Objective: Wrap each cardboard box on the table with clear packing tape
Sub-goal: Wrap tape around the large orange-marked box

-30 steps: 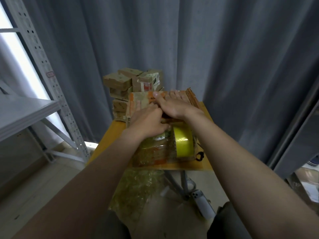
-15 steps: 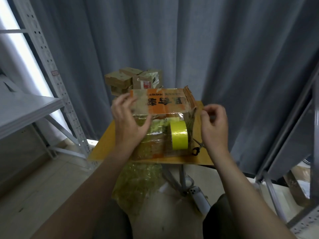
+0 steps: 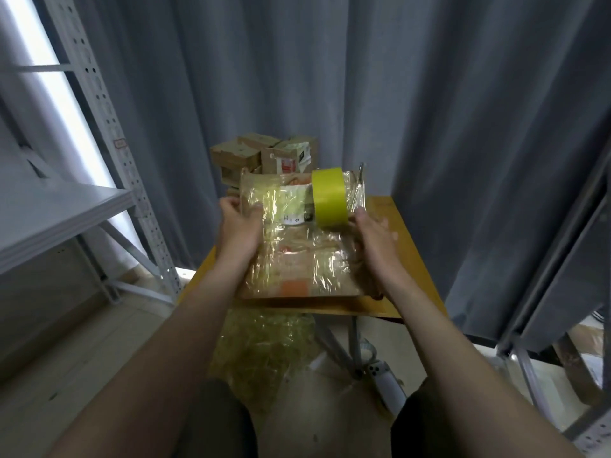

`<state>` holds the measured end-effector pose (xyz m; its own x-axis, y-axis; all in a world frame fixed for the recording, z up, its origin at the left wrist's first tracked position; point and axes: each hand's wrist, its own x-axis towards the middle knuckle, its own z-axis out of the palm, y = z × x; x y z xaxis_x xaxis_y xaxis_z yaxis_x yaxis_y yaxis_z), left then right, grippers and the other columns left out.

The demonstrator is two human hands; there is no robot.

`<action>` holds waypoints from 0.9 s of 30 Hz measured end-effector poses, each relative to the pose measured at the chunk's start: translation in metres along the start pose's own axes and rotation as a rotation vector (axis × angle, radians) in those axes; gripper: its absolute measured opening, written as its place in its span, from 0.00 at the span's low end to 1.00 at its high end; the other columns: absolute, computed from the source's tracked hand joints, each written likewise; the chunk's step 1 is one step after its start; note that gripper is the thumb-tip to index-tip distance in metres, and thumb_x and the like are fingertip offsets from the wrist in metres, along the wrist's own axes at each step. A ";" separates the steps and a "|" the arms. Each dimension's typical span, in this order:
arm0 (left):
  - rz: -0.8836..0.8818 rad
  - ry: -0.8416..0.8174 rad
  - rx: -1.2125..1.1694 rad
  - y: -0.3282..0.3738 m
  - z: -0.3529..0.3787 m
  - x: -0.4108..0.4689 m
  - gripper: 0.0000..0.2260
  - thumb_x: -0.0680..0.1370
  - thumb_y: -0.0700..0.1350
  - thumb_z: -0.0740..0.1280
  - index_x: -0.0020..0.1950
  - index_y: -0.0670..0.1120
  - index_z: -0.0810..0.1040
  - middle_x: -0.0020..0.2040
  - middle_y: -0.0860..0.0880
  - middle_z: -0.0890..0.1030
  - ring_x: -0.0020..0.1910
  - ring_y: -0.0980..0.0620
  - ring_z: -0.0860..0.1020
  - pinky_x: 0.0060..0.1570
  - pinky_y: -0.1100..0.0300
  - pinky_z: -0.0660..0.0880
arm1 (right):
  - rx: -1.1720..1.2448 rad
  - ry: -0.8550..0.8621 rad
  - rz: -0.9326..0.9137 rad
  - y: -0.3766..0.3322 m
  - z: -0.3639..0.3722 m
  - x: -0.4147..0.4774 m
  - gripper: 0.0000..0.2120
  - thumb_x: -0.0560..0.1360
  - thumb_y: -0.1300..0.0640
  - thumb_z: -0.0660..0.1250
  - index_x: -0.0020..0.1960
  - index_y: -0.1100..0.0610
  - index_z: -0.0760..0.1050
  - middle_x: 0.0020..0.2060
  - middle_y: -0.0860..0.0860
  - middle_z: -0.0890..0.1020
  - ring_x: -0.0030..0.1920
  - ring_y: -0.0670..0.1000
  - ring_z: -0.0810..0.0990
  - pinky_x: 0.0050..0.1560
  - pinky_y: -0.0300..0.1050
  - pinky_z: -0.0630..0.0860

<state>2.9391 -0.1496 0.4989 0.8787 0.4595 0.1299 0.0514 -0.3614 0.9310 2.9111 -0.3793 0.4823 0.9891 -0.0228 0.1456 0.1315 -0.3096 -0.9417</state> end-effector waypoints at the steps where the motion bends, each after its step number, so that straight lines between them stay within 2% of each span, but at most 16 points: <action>1: -0.003 -0.059 0.053 0.006 -0.004 0.007 0.18 0.78 0.59 0.65 0.62 0.56 0.62 0.54 0.50 0.79 0.49 0.44 0.80 0.57 0.45 0.77 | -0.048 -0.032 -0.021 -0.004 -0.003 0.009 0.27 0.78 0.29 0.55 0.69 0.40 0.76 0.79 0.51 0.65 0.82 0.55 0.50 0.77 0.53 0.47; 3: 0.015 -0.149 0.215 0.014 -0.009 0.018 0.24 0.74 0.57 0.68 0.68 0.55 0.64 0.57 0.52 0.79 0.54 0.44 0.79 0.61 0.46 0.76 | -0.055 -0.065 -0.037 -0.009 -0.003 0.030 0.27 0.77 0.33 0.66 0.72 0.45 0.75 0.71 0.47 0.73 0.74 0.49 0.63 0.64 0.37 0.53; 4: 0.015 -0.182 0.273 0.018 -0.009 0.022 0.26 0.73 0.56 0.68 0.69 0.55 0.66 0.59 0.52 0.79 0.56 0.44 0.80 0.62 0.46 0.76 | -0.062 -0.058 -0.016 -0.008 0.000 0.043 0.25 0.78 0.38 0.69 0.72 0.47 0.76 0.66 0.46 0.76 0.70 0.48 0.68 0.61 0.36 0.55; 5: 0.012 -0.212 0.303 0.019 -0.008 0.026 0.26 0.72 0.56 0.69 0.68 0.55 0.69 0.60 0.51 0.80 0.56 0.44 0.80 0.62 0.46 0.77 | -0.075 -0.041 0.003 -0.005 0.006 0.057 0.24 0.78 0.39 0.70 0.71 0.48 0.77 0.65 0.46 0.79 0.68 0.48 0.72 0.65 0.39 0.60; 7: -0.052 -0.331 0.295 0.016 -0.005 0.030 0.23 0.72 0.59 0.73 0.63 0.54 0.71 0.60 0.51 0.79 0.57 0.46 0.79 0.62 0.48 0.77 | -0.127 -0.004 0.031 0.001 0.016 0.076 0.25 0.74 0.37 0.70 0.67 0.48 0.79 0.63 0.46 0.82 0.66 0.52 0.77 0.71 0.53 0.69; 8: -0.097 -0.378 0.277 0.009 -0.002 0.036 0.30 0.70 0.65 0.75 0.64 0.52 0.71 0.62 0.51 0.78 0.59 0.46 0.79 0.63 0.49 0.76 | -0.144 0.007 0.043 0.008 0.021 0.089 0.25 0.73 0.35 0.69 0.64 0.47 0.81 0.62 0.46 0.83 0.66 0.53 0.78 0.73 0.57 0.69; 10: -0.097 -0.418 0.270 -0.008 0.000 0.044 0.53 0.56 0.78 0.75 0.74 0.51 0.70 0.70 0.50 0.76 0.65 0.45 0.78 0.66 0.46 0.75 | -0.196 0.024 0.073 0.014 0.027 0.096 0.16 0.75 0.37 0.67 0.58 0.43 0.81 0.60 0.47 0.84 0.64 0.55 0.79 0.73 0.61 0.69; 12: -0.012 -0.450 0.294 -0.018 0.004 0.049 0.59 0.52 0.81 0.73 0.77 0.54 0.67 0.74 0.48 0.74 0.68 0.45 0.76 0.68 0.43 0.74 | -0.269 0.027 0.074 0.019 0.030 0.105 0.11 0.78 0.38 0.64 0.56 0.38 0.80 0.63 0.49 0.83 0.67 0.58 0.77 0.73 0.62 0.68; 13: 0.064 -0.486 0.367 -0.016 0.005 0.045 0.59 0.53 0.81 0.71 0.79 0.55 0.65 0.78 0.46 0.69 0.72 0.43 0.72 0.71 0.41 0.71 | -0.286 0.023 0.074 0.018 0.031 0.107 0.14 0.77 0.36 0.63 0.57 0.38 0.80 0.66 0.51 0.80 0.70 0.59 0.74 0.73 0.63 0.67; 15: 0.291 -0.604 0.627 -0.010 0.011 0.030 0.59 0.56 0.83 0.66 0.81 0.56 0.61 0.83 0.48 0.54 0.81 0.41 0.54 0.77 0.36 0.58 | -0.319 0.012 0.108 0.021 0.033 0.114 0.21 0.75 0.33 0.61 0.63 0.40 0.78 0.73 0.55 0.72 0.75 0.64 0.67 0.75 0.65 0.64; 17: 0.444 -0.740 0.773 -0.006 0.025 0.011 0.54 0.64 0.79 0.67 0.83 0.56 0.56 0.84 0.53 0.49 0.83 0.46 0.42 0.78 0.33 0.47 | -0.376 0.003 0.138 0.020 0.035 0.119 0.20 0.81 0.37 0.61 0.69 0.44 0.76 0.75 0.57 0.66 0.76 0.67 0.61 0.76 0.65 0.61; 19: 0.487 -0.721 0.855 -0.014 0.042 0.002 0.48 0.71 0.76 0.64 0.84 0.54 0.52 0.84 0.54 0.50 0.83 0.48 0.43 0.77 0.32 0.41 | -0.398 0.006 0.126 0.018 0.036 0.123 0.17 0.83 0.40 0.60 0.66 0.45 0.77 0.73 0.57 0.67 0.75 0.67 0.63 0.74 0.65 0.63; 21: 0.540 -0.604 0.942 -0.023 0.054 -0.001 0.44 0.75 0.75 0.57 0.83 0.53 0.51 0.84 0.53 0.53 0.83 0.47 0.48 0.76 0.31 0.41 | -0.423 -0.008 0.120 0.018 0.037 0.126 0.17 0.82 0.38 0.59 0.62 0.45 0.78 0.71 0.58 0.70 0.73 0.68 0.65 0.73 0.64 0.65; 23: 0.574 -0.564 0.970 -0.026 0.058 0.000 0.43 0.76 0.76 0.54 0.83 0.53 0.51 0.84 0.53 0.54 0.83 0.46 0.50 0.76 0.30 0.43 | -0.376 0.008 0.119 0.009 0.036 0.121 0.20 0.79 0.33 0.58 0.54 0.46 0.80 0.66 0.57 0.74 0.71 0.65 0.67 0.70 0.60 0.66; 25: 0.575 -0.562 0.957 -0.029 0.059 0.003 0.43 0.75 0.77 0.53 0.83 0.54 0.51 0.84 0.53 0.54 0.83 0.46 0.50 0.75 0.29 0.44 | -0.295 0.036 0.081 -0.007 0.033 0.108 0.22 0.80 0.34 0.58 0.47 0.51 0.80 0.55 0.56 0.79 0.66 0.58 0.69 0.63 0.54 0.65; 27: 0.592 -0.546 0.944 -0.031 0.060 0.005 0.42 0.74 0.77 0.52 0.82 0.55 0.54 0.83 0.54 0.56 0.82 0.46 0.52 0.74 0.28 0.46 | -0.206 0.060 0.010 -0.019 0.030 0.090 0.22 0.85 0.42 0.59 0.43 0.57 0.80 0.42 0.57 0.80 0.55 0.58 0.74 0.51 0.51 0.67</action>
<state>2.9703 -0.1851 0.4497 0.9541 -0.2895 0.0771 -0.2978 -0.9445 0.1387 2.9991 -0.3467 0.5040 0.9838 -0.0816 0.1598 0.0989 -0.4965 -0.8624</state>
